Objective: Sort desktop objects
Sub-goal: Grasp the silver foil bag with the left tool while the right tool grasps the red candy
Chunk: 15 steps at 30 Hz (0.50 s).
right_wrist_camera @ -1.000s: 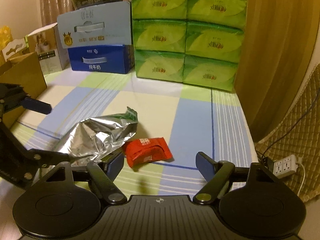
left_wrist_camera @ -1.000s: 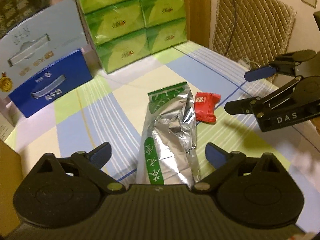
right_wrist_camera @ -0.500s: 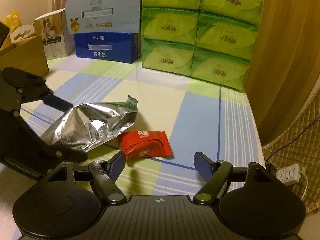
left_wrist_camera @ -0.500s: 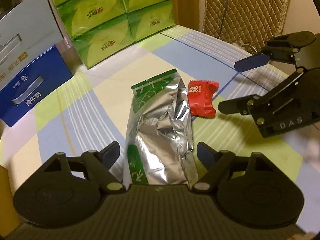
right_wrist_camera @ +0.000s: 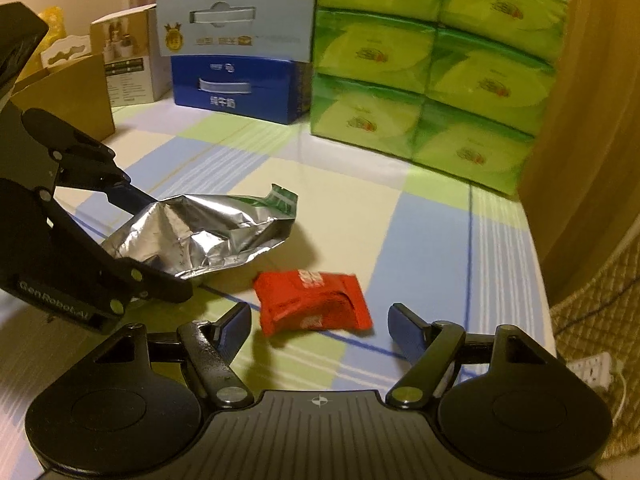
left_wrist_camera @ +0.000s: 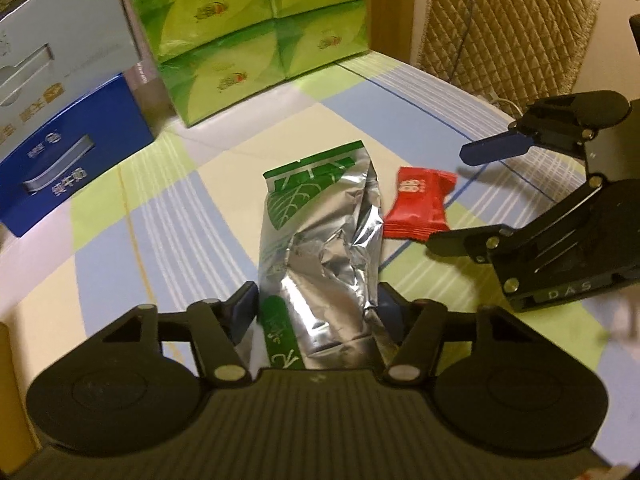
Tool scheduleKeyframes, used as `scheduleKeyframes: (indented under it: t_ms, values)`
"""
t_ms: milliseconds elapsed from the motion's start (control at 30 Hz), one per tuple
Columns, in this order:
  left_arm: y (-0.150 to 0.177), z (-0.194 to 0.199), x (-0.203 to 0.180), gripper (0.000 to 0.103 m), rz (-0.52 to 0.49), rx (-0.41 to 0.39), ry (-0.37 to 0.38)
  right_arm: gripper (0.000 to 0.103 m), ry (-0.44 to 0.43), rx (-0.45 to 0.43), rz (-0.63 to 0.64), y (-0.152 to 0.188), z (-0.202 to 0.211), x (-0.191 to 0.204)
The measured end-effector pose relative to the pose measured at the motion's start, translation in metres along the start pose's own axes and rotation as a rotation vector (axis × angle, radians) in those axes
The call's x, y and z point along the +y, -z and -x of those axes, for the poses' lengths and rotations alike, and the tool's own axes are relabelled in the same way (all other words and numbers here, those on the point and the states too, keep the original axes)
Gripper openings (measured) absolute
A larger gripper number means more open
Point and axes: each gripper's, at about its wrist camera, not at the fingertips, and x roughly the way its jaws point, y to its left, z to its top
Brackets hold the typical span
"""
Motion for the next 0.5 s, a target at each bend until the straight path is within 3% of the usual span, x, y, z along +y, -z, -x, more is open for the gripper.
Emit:
scheduleKeyframes:
  t_ms: [500]
  values:
    - [0.005,0.003,0.012,0.059,0.037,-0.004,-0.012,0.073,-0.025,0.001,-0.018,-0.007,-0.03,-0.002]
